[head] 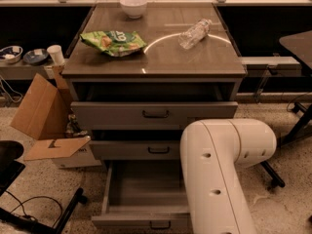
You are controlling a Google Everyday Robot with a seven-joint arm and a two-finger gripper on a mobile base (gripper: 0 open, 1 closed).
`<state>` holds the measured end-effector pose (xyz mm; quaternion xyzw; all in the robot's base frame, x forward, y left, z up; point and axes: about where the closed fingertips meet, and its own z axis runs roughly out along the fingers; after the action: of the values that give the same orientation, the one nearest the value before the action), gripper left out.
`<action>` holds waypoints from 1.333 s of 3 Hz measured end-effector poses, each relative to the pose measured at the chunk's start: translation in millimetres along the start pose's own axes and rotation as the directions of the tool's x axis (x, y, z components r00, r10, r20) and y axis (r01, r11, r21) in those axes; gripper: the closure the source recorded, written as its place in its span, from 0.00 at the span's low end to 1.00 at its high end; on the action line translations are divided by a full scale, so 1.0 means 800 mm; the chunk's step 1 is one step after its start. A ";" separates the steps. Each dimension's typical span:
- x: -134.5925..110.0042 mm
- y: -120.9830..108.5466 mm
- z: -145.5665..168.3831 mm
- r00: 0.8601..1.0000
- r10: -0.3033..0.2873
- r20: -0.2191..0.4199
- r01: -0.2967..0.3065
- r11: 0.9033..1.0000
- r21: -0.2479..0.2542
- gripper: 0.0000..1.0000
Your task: Open bottom drawer
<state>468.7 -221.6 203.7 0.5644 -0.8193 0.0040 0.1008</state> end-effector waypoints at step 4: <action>0.024 0.066 0.036 1.000 -0.001 0.020 0.004 0.993 -0.118 0.18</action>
Offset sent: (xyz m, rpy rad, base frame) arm 0.0000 0.0000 0.0000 0.0000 0.0000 0.0000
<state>408.9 -223.4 184.7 0.5585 -0.8184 -0.0504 0.1259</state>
